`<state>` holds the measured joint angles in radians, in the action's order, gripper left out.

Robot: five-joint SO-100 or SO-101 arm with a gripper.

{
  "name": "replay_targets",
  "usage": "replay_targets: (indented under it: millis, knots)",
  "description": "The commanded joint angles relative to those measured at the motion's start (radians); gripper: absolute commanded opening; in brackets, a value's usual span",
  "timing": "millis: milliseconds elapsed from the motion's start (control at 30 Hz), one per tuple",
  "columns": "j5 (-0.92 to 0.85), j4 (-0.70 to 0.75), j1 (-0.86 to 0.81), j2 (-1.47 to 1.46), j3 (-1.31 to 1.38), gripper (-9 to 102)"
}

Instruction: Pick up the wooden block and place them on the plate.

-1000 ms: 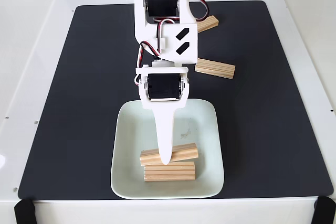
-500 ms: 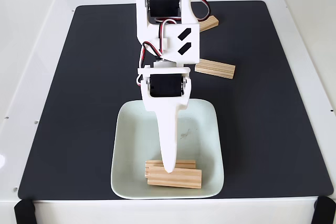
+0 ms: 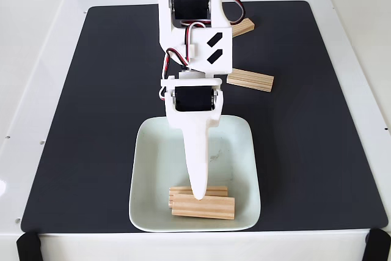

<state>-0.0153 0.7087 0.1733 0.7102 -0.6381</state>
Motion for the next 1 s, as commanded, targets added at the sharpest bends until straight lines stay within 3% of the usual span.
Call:
replay_targets:
  millis: [0,667,767,967]
  knots:
    - [-0.011,-0.003,-0.006,0.061,-0.023,44]
    - [-0.100,0.000,0.018,1.008,-0.854,45]
    - [-0.169,0.077,0.028,1.150,-0.966,45]
    - [-0.252,0.365,0.043,1.315,-1.014,40]
